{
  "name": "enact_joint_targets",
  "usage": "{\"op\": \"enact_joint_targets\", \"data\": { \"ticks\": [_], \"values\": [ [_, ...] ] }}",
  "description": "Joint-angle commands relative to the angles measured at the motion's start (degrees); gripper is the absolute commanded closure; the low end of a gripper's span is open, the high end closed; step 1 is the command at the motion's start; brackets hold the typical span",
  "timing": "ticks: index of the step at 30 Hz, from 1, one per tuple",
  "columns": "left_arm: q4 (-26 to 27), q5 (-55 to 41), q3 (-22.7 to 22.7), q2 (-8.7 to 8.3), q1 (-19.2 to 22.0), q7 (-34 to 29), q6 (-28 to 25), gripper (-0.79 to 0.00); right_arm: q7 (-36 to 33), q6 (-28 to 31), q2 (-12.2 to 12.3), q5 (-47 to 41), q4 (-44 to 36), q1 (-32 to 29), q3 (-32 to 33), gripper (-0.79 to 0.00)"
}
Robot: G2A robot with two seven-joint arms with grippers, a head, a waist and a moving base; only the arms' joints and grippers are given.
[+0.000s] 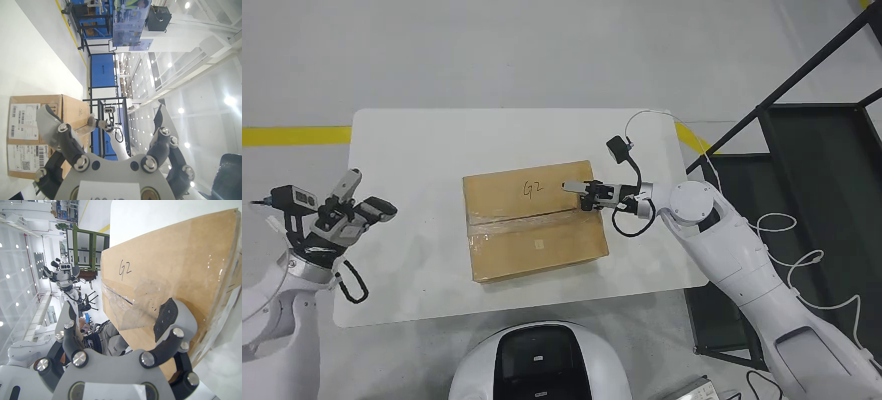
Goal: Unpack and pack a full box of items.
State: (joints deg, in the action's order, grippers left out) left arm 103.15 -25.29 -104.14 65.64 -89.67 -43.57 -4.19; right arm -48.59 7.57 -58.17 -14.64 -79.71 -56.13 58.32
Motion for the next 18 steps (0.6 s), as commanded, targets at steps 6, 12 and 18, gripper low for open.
{"op": "enact_joint_targets", "data": {
  "ticks": [6,12,18],
  "values": [
    [7.3,1.3,5.4,0.46,-4.5,1.4,-2.1,-0.785,0.5,1.8,0.4,-1.4,-0.4,-2.1,2.3,-0.785],
    [10.4,4.7,8.6,0.74,-7.1,4.3,-5.8,-0.785,-0.9,4.8,1.8,-2.9,-1.9,-6.7,8.4,-0.785],
    [11.2,8.6,12.5,1.07,-7.3,8.4,-6.5,-0.785,0.5,6.6,3.2,-3.4,-5.0,-12.6,15.2,-0.785]
  ]
}}
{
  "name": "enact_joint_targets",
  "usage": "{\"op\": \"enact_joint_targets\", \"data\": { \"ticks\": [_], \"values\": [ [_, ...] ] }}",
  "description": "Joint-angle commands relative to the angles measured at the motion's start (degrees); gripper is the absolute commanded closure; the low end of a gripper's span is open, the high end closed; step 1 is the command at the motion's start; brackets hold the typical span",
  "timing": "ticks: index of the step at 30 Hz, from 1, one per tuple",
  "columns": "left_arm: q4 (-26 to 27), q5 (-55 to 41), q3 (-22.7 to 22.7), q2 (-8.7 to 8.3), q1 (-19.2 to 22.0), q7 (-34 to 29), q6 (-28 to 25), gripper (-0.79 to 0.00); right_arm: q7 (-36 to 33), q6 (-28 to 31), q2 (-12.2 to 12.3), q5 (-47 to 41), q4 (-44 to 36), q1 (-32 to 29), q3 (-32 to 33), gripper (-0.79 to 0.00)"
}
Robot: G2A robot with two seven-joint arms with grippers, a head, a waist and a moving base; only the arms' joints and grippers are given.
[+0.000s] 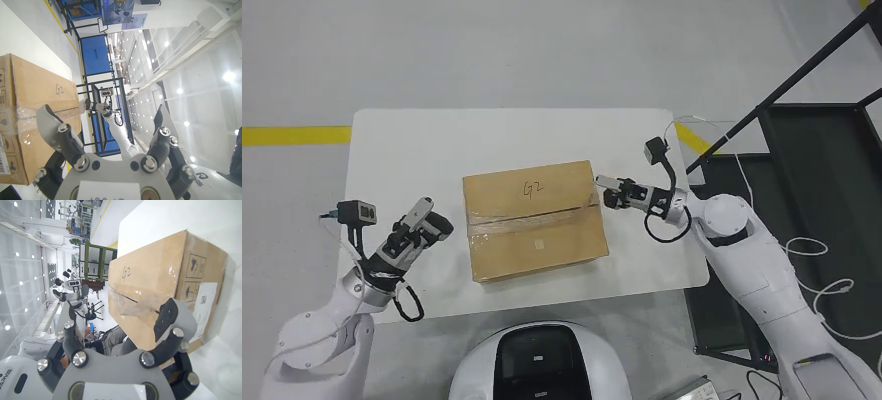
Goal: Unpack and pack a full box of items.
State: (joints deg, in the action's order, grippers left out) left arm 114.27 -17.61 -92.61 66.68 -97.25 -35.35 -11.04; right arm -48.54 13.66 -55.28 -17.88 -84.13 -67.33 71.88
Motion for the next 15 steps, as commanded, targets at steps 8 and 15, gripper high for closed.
{"op": "enact_joint_targets", "data": {
  "ticks": [8,15],
  "values": [
    [-0.6,13.5,10.5,0.53,5.5,4.0,-0.9,-0.785,1.3,7.8,1.6,-5.4,-3.7,-12.0,11.6,-0.785],
    [-2.0,32.0,19.3,1.23,9.2,11.0,-6.3,-0.785,-2.5,11.0,2.0,-8.0,-3.6,-15.4,14.6,-0.785]
  ]
}}
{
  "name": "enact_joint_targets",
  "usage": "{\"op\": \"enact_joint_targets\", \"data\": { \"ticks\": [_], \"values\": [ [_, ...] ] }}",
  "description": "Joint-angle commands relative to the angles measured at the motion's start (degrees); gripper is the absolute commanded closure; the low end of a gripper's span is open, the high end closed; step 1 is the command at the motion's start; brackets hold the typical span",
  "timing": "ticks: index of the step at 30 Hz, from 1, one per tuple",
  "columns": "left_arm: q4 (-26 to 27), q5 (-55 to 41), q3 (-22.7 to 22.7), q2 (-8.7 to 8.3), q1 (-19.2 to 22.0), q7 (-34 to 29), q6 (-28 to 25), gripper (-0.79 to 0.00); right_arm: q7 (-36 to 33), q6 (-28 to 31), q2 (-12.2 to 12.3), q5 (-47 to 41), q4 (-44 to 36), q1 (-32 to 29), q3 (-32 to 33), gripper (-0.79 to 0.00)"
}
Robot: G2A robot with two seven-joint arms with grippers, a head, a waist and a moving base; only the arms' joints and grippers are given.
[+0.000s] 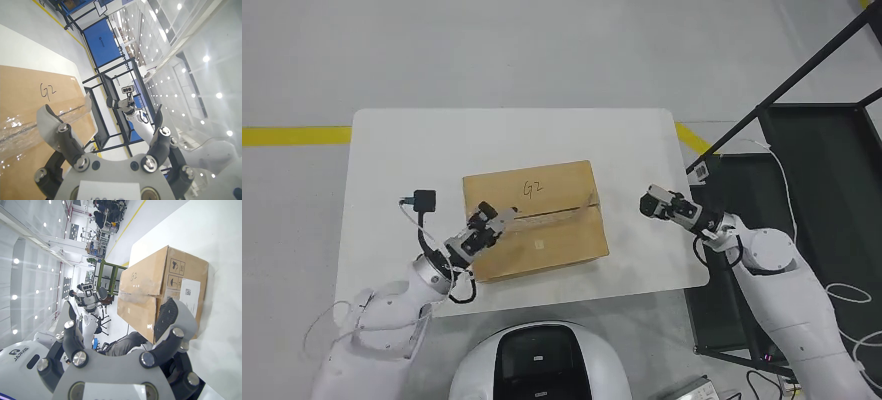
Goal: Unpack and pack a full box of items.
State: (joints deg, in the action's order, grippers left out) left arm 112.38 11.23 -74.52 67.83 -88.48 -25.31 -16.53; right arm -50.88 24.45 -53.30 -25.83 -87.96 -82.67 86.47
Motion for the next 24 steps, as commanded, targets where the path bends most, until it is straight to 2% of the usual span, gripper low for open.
{"op": "enact_joint_targets", "data": {
  "ticks": [1,8,15,19,22,24],
  "values": [
    [-0.4,6.7,2.5,0.2,1.1,2.3,-1.8,-0.785,-0.7,0.5,0.0,-0.2,0.5,0.0,-0.1,-0.785],
    [-1.6,23.7,8.0,0.8,4.7,8.9,-4.6,-0.785,-2.4,1.4,-0.3,-0.8,2.5,1.4,-1.3,-0.785],
    [-3.6,48.9,11.9,1.01,8.4,16.8,-5.7,-0.785,-3.5,1.7,-0.6,-1.5,4.3,2.5,-2.2,-0.785],
    [-5.5,60.8,13.7,0.96,10.8,18.6,-6.4,-0.785,-4.4,1.8,-0.6,-2.1,4.9,2.7,-2.4,-0.785],
    [-6.7,66.8,14.5,0.94,11.9,19.3,-6.0,-0.785,-5.6,1.5,-0.6,-2.3,5.3,3.0,-2.6,-0.785],
    [-6.5,67.5,14.6,0.96,12.1,19.7,-5.8,-0.785,-5.6,1.5,-0.6,-2.3,5.3,3.0,-2.6,-0.785]
  ]
}}
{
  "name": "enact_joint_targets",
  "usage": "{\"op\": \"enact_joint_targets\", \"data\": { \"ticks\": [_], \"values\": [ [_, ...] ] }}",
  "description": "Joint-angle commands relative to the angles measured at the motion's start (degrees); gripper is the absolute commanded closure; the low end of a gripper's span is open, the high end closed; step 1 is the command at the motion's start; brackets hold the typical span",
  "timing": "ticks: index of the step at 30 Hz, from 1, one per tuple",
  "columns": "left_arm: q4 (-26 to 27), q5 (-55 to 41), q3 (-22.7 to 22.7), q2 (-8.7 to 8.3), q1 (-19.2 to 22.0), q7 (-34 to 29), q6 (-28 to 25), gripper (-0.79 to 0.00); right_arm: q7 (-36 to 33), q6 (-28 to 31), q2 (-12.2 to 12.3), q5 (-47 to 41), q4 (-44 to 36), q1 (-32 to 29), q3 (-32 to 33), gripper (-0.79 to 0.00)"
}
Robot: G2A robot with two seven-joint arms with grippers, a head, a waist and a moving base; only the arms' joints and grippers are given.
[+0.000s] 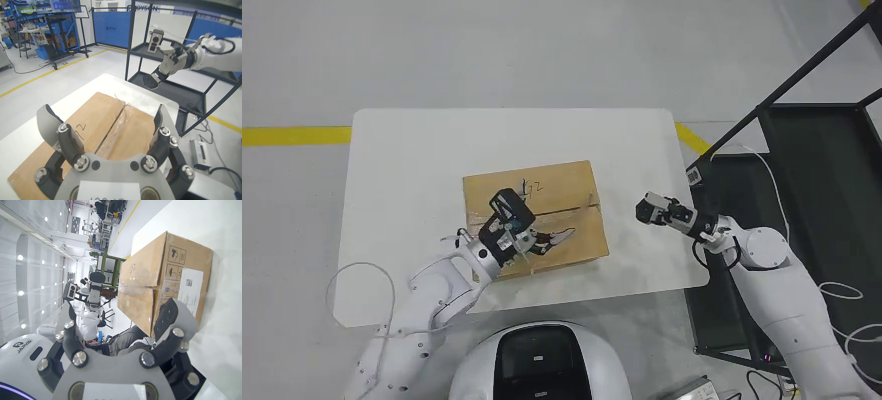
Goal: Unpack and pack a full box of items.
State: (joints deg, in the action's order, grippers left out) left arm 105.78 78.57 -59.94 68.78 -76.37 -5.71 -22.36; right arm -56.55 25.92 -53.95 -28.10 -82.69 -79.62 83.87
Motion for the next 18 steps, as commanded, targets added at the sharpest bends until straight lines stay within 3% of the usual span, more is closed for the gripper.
{"op": "enact_joint_targets", "data": {
  "ticks": [1,13,18],
  "values": [
    [0.1,0.2,0.0,0.01,0.0,0.1,0.1,-0.785,0.0,0.0,0.0,0.0,0.0,0.0,0.0,-0.785],
    [0.1,0.2,0.0,0.01,0.0,0.1,0.1,-0.785,0.0,0.0,0.0,0.0,0.0,0.0,0.0,-0.785],
    [1.3,3.7,0.2,-0.19,0.7,-7.5,-0.7,-0.785,0.0,0.0,0.0,0.0,0.0,0.0,0.0,-0.785]
  ]
}}
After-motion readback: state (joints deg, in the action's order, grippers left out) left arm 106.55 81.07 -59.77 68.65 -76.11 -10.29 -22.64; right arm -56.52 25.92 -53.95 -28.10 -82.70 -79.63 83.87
